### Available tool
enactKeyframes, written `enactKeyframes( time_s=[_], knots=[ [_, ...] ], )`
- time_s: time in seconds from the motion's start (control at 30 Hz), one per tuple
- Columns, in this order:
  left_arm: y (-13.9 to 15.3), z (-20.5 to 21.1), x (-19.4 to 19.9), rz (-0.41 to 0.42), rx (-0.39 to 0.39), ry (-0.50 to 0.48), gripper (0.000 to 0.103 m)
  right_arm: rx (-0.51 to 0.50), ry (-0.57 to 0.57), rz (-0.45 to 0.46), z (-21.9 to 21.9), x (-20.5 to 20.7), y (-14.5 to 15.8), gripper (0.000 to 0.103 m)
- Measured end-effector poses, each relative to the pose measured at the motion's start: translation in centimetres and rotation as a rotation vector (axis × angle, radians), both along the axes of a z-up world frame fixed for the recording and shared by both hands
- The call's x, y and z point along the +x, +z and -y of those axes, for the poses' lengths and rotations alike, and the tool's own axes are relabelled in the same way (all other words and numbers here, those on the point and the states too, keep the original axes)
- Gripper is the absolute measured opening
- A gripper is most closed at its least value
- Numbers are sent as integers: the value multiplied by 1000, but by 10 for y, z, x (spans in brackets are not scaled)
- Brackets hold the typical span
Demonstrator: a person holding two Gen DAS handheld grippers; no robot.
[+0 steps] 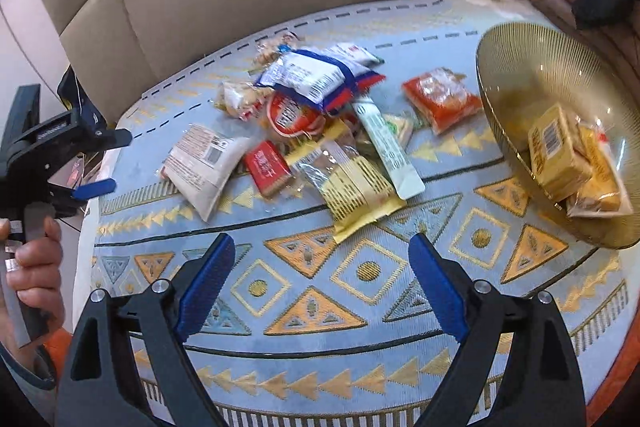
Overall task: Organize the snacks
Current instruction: 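Grasp the white bread bag with the left tool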
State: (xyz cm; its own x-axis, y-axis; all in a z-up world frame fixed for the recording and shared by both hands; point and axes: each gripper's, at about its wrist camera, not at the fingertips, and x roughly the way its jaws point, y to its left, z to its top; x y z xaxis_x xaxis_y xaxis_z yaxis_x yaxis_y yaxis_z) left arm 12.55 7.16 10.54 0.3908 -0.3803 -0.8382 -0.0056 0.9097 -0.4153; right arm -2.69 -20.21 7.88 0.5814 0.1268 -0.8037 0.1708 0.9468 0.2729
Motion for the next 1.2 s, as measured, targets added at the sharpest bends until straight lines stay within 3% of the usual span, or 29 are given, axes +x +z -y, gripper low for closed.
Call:
enactKeyframes(
  time_s=[0.27,0.4,0.47,0.6,0.77,1.0,1.2],
  knots=[
    [-26,21,0,-31,-9,11,88,9,-13,-7,9,8,-10,89],
    [-26,24,-16,46,78,-26,89,-49,-11,-8,-2,8,-12,90],
    [-29,24,-20,56,85,-29,90,-59,-7,-14,-6,8,-14,90],
    [-40,32,-20,-10,-10,-69,90,-66,-14,-32,-9,8,-21,91],
    [-34,33,-18,27,-3,-95,94,-61,-27,-41,-8,11,-26,92],
    [-57,12,-4,-81,-62,15,97,-63,-40,-43,-3,12,-27,92],
    [-68,17,16,-154,-91,70,99,-93,-33,-63,4,44,-25,92]
  ],
)
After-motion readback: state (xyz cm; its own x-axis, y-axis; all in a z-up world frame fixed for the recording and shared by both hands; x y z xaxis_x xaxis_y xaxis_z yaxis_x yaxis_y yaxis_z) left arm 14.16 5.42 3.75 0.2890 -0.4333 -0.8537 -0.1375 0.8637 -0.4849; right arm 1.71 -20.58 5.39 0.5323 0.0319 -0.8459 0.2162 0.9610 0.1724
